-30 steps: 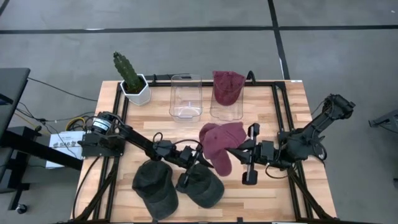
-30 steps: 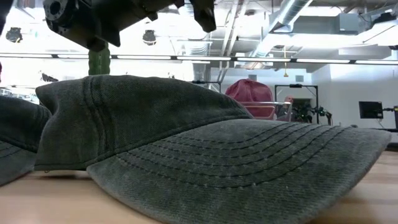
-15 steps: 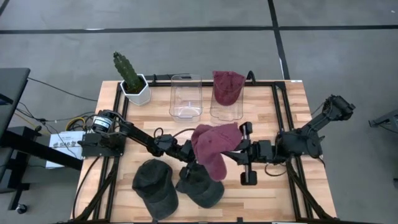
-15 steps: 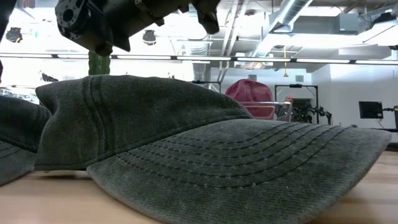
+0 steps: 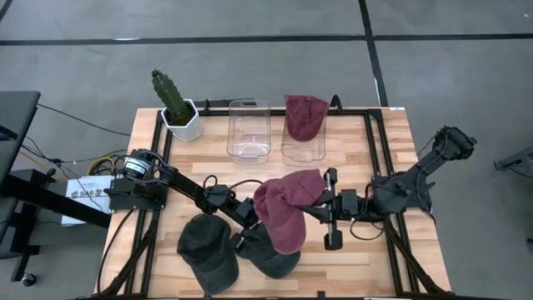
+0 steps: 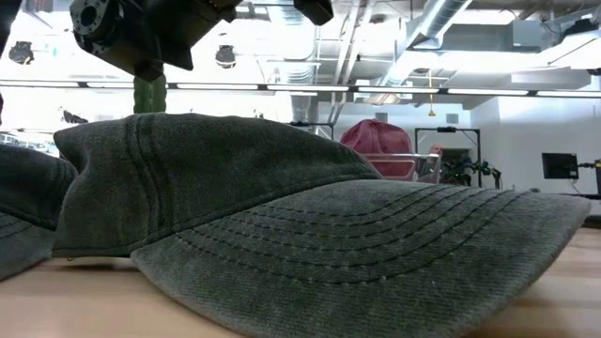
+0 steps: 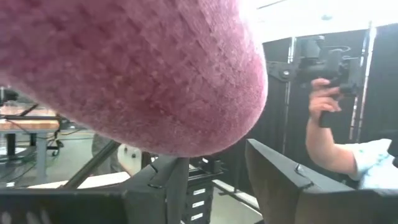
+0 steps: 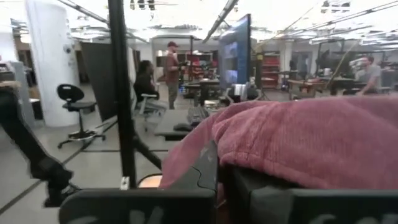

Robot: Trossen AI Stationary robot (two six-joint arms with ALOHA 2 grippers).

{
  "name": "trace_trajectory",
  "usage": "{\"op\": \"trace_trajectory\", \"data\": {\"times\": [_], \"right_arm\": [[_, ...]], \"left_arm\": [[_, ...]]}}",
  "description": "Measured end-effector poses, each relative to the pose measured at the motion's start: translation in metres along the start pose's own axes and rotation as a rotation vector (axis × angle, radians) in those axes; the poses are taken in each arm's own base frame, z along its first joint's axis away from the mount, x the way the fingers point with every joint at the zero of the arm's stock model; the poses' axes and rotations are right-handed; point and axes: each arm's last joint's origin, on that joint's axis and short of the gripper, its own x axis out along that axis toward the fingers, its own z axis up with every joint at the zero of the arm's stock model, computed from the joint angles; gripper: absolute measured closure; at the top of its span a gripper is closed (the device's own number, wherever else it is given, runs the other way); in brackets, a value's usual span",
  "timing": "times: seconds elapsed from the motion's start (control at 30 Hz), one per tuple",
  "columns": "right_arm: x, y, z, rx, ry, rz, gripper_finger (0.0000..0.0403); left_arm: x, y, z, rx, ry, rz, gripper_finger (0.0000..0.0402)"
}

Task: Pick & Place hat
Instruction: Put the maroon head cap into the right transparent bin

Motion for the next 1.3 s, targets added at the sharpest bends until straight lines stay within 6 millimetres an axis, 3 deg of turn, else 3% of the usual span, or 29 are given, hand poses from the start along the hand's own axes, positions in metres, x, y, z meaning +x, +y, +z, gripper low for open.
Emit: {"op": "trace_trajectory", "data": {"times": [0.53,1.3], "right_arm": [[-0.027,0.029,-0.01,-0.008,0.134,0.057,0.0403],[-0.043,0.035,-0.014,-0.079,0.204,0.029,0.0403]], "left_arm": [[0.001,-0.003,-0.001,-0.019,0.009,-0.039,0.0245],[0.001,-0.01,0.001,-0.076,0.014,-0.176,0.0245]]}}
